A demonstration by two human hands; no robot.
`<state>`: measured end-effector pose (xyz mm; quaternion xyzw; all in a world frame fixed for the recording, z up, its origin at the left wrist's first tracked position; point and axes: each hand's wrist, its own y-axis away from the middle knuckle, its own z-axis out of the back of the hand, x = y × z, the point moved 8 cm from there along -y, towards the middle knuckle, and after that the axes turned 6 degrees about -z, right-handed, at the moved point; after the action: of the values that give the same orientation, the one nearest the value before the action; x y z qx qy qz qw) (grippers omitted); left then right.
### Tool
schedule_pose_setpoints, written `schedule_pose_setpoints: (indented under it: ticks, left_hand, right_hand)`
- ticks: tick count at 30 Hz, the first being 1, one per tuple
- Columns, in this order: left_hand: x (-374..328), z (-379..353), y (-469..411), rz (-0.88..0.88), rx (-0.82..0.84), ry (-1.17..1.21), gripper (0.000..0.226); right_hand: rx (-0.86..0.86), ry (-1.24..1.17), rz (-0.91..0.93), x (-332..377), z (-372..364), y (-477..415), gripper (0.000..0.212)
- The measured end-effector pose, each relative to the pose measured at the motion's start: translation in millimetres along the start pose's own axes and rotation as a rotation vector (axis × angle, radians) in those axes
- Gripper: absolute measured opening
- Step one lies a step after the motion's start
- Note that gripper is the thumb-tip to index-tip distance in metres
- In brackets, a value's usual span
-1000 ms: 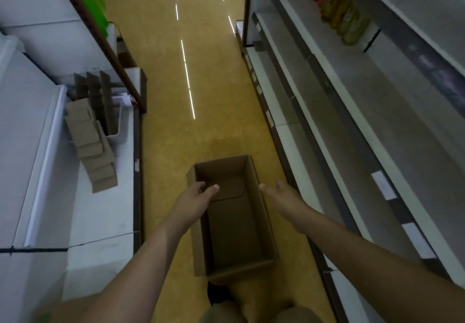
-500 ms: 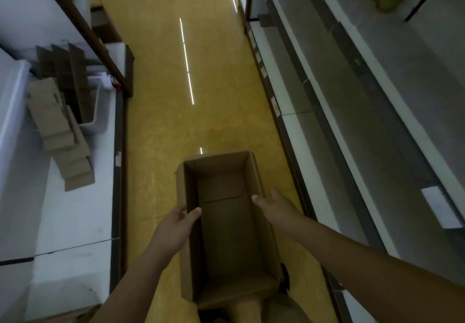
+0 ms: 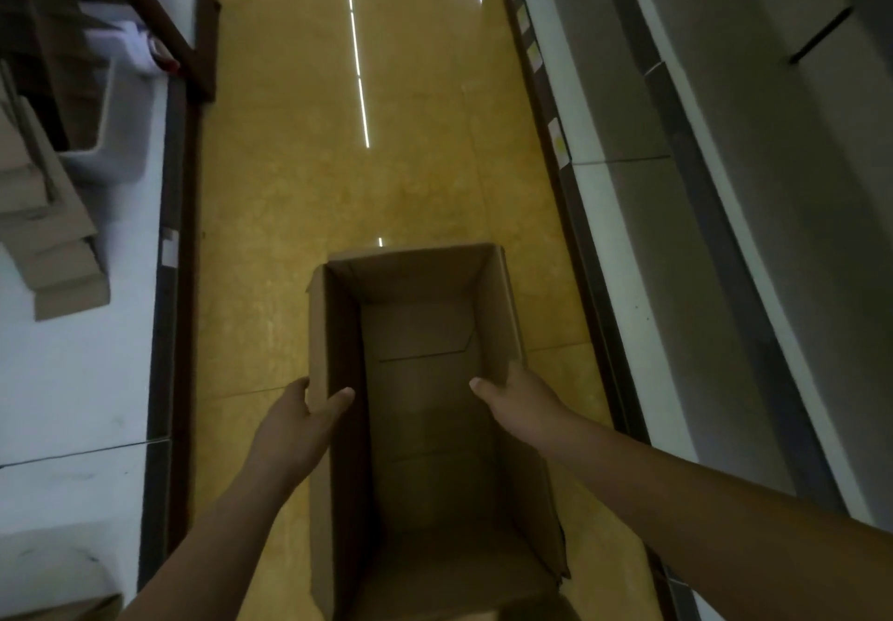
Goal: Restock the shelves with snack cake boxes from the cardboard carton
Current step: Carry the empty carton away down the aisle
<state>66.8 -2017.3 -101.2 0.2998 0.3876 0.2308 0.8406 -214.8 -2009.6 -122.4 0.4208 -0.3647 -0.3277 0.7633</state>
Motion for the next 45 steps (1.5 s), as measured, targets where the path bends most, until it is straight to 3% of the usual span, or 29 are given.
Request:
schedule_pose_setpoints:
  ticks: [4,8,15,19,22,28,35,45]
  left_hand:
    - [39,-20,-41,0.03,-0.012,-0.031,0.096]
    - [76,-44,-69,0.094,-0.034,-0.043,0.102]
    - [105,-80,-91,0.11,0.012,0.063,0.087]
    - [115,-83,-96,0.138,0.006,0.078,0.1]
    - [118,-83,-99,0.137,0.006,0.051,0.1]
    - [114,-90,-99,0.155,-0.012,0.084,0.084]
    - [89,-78,-100,0.089,-0.007,0.1,0.082]
    - [-14,-6,-89,-0.07,-0.039,0.073,0.081]
  right_hand:
    - [-0.043,0.112,-0.058,-17,-21,-51,0.087]
    - [-0.259,0.337,-0.072,-22,-27,-80,0.085]
    - [-0.535,0.176,-0.004,-40,-6,-93,0.074]
    - [-0.389,0.07,-0.176,-78,-5,-119,0.071]
    - [-0.269,0.127,-0.232,-96,-16,-134,0.046]
    - [-0.253,0.121,-0.199,-97,-19,-143,0.039]
    - [-0.27,0.089,-0.146,-80,7,-133,0.036]
    - [-0.323,0.081,-0.03,-1,72,-76,0.037]
